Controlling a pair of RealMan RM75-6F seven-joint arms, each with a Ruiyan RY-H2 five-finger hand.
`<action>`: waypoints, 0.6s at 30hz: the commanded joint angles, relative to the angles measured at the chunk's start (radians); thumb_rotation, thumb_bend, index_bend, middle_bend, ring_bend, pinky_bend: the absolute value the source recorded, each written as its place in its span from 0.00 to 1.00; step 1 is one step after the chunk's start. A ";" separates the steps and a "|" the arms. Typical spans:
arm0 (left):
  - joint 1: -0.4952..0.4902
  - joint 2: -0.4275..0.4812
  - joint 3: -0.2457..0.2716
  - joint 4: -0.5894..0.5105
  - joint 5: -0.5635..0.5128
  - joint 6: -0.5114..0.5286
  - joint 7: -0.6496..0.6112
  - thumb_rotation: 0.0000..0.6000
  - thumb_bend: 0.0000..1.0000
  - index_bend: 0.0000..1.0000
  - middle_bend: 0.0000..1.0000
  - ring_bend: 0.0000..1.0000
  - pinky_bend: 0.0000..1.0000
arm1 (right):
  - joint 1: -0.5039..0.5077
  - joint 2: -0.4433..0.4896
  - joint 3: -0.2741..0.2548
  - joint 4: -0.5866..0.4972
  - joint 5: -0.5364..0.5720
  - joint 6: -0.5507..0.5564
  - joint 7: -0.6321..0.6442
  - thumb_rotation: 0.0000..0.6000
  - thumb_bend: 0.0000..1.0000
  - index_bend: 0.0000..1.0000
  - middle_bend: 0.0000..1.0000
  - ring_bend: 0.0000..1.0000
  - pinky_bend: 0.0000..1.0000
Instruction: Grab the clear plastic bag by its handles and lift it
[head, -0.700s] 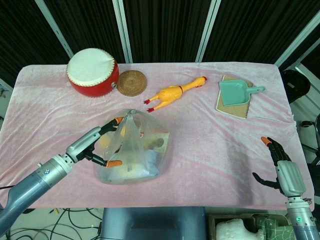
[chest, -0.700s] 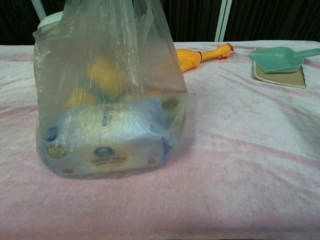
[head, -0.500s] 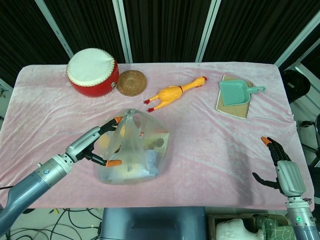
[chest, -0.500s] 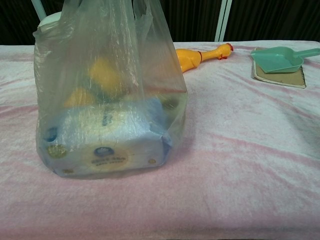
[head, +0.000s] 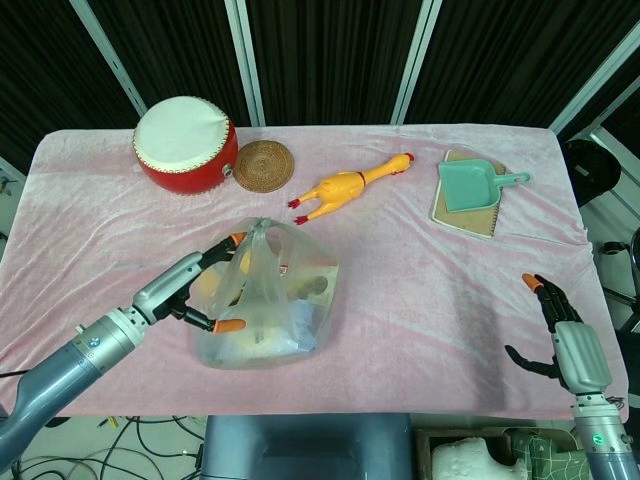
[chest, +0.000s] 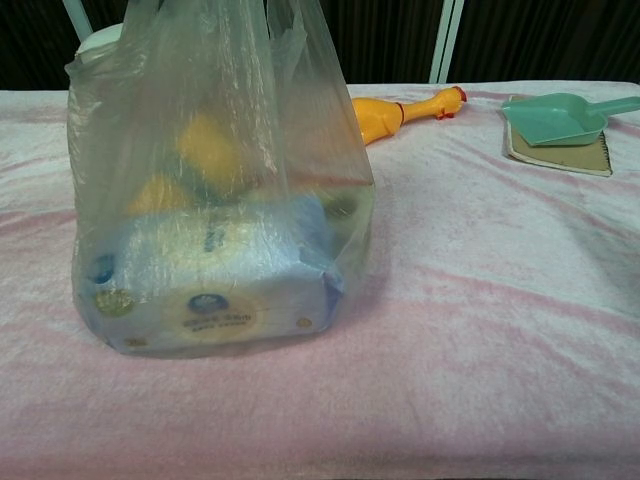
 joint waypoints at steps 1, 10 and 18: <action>-0.002 -0.001 0.000 0.001 0.000 -0.003 0.001 1.00 0.18 0.00 0.06 0.01 0.10 | 0.000 0.000 0.000 0.001 -0.001 0.000 0.000 1.00 0.17 0.00 0.00 0.00 0.17; -0.017 -0.014 0.000 0.007 -0.016 -0.011 0.010 1.00 0.18 0.00 0.06 0.01 0.10 | 0.000 0.001 0.000 0.001 0.000 -0.001 0.002 1.00 0.17 0.00 0.00 0.00 0.17; -0.048 -0.054 -0.013 0.029 -0.056 -0.019 0.010 1.00 0.18 0.02 0.11 0.07 0.15 | 0.001 0.001 0.001 0.001 0.003 -0.004 0.003 1.00 0.17 0.00 0.00 0.00 0.17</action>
